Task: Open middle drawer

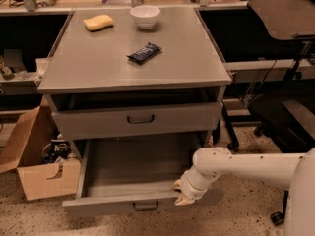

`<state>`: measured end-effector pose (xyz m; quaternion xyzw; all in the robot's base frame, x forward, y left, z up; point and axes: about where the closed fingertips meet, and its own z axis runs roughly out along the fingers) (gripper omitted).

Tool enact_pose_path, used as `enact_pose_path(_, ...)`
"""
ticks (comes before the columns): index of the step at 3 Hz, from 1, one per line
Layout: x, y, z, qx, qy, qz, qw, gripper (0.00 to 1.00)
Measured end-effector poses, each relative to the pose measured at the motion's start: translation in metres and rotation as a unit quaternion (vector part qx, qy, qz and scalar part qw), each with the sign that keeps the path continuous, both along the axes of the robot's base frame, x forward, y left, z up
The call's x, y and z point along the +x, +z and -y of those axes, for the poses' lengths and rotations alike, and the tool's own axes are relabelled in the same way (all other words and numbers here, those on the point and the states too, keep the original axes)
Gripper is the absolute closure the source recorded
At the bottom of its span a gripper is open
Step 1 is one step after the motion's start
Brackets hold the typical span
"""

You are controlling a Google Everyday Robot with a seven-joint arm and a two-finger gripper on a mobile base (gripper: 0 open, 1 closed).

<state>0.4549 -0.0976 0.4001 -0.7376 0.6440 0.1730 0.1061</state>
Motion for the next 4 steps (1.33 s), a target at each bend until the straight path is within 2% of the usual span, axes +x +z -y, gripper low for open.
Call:
enact_pose_path(2,-0.0058,-0.0006,-0.0013,0.003,-0.003,-0.005,1.0,1.0)
enact_pose_path(3,-0.0058,-0.0003,-0.0012,0.003,-0.003,-0.005,1.0,0.84)
enact_pose_path(4,-0.0058,-0.0003,-0.0012,0.003,-0.003,-0.005,1.0,0.62)
